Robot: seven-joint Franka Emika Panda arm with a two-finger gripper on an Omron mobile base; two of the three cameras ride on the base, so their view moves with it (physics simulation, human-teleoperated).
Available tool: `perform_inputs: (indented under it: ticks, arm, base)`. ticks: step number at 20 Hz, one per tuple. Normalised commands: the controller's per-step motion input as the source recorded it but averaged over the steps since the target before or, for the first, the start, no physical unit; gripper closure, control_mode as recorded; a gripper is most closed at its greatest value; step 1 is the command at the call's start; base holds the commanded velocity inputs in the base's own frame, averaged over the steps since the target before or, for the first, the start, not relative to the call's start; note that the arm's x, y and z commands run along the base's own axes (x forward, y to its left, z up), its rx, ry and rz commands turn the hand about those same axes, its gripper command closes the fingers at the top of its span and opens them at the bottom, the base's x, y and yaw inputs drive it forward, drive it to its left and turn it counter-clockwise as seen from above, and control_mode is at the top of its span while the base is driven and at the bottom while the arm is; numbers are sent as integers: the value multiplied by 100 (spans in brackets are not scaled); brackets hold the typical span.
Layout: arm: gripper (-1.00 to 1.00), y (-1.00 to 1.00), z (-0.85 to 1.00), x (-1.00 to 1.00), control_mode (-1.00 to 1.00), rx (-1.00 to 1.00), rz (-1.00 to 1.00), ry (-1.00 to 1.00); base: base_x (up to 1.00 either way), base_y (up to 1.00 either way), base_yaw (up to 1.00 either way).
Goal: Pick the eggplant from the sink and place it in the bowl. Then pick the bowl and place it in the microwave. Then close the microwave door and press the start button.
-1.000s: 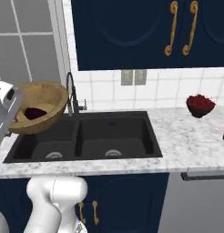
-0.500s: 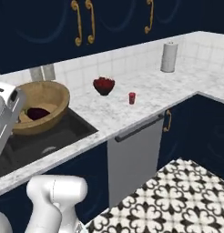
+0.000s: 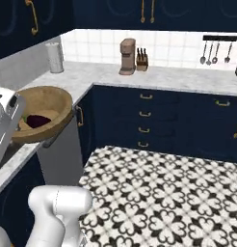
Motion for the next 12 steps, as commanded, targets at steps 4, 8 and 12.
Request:
perform_inputs:
  ticks: [4,8,12]
  arm:
    - [100,0,0,0,100,0,0,0]
    - [100,0,0,0,100,0,0,0]
    - [100,0,0,0,100,0,0,0]
  base:
    - [0,-6,-99]
    - [0,-3,-100]
    - [0,-2,-100]
